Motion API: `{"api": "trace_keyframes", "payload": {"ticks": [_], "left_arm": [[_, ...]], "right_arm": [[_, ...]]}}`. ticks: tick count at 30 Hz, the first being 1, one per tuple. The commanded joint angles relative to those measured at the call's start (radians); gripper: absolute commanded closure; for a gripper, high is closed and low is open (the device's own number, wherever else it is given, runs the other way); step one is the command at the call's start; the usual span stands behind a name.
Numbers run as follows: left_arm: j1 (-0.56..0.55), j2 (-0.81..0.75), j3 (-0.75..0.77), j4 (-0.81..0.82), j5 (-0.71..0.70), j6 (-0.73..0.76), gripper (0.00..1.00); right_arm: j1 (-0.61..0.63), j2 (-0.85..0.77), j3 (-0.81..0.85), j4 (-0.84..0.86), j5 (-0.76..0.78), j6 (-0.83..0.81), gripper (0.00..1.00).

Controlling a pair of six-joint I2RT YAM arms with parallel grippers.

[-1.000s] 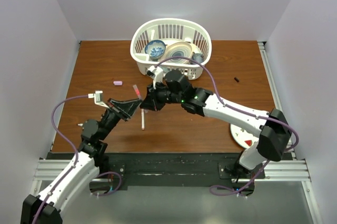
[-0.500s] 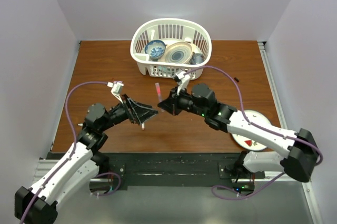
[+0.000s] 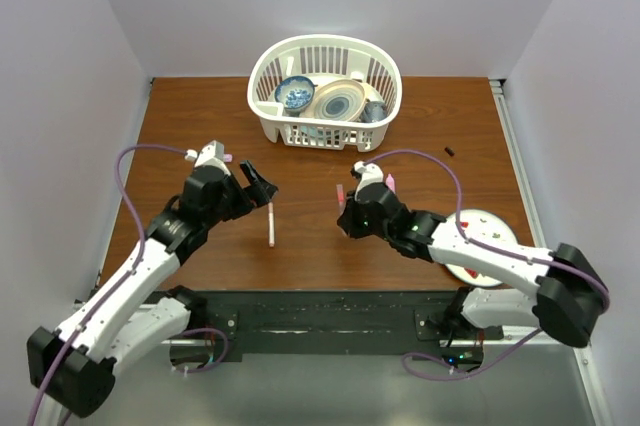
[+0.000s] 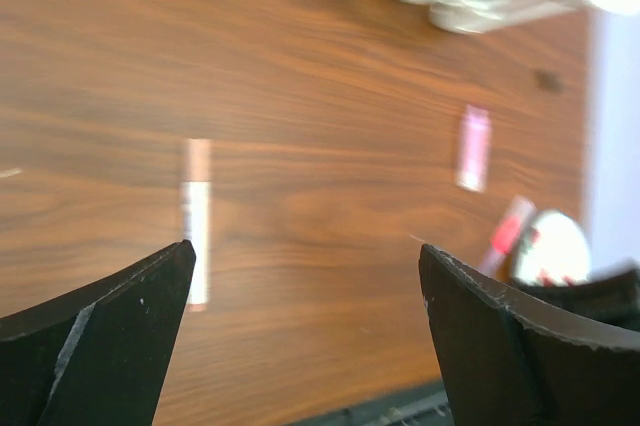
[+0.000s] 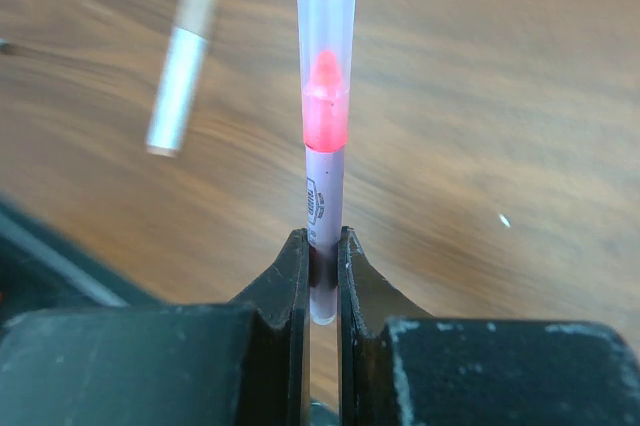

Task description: Insert the pens into the pen caps

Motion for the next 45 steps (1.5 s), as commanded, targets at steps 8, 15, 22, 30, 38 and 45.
{"api": "trace_keyframes", "payload": {"ticks": [8, 15, 22, 30, 38, 45], "left_arm": [[0.322, 0.240, 0.078, -0.306, -0.206, 0.003, 0.04], [0.498, 0.392, 0.116, -0.405, -0.278, -0.094, 0.05], [0.621, 0.428, 0.096, -0.394, -0.352, -0.217, 0.09], [0.703, 0.510, 0.139, -0.380, -0.367, -0.241, 0.12], [0.713, 0.556, 0.084, -0.331, -0.395, -0.278, 0.21], [0.732, 0.659, 0.105, -0.325, -0.392, -0.290, 0.27]], "right_arm": [[-0.015, 0.349, 0.119, -0.034, 0.038, 0.170, 1.00], [-0.011, 0.459, 0.190, -0.031, 0.028, 0.248, 0.92], [0.001, 0.472, 0.216, 0.001, 0.033, 0.294, 0.68], [0.008, 0.464, 0.205, 0.010, 0.032, 0.303, 0.62], [0.007, 0.340, 0.190, -0.007, 0.019, 0.263, 0.59], [0.007, 0.203, 0.167, -0.019, 0.015, 0.243, 0.59]]}}
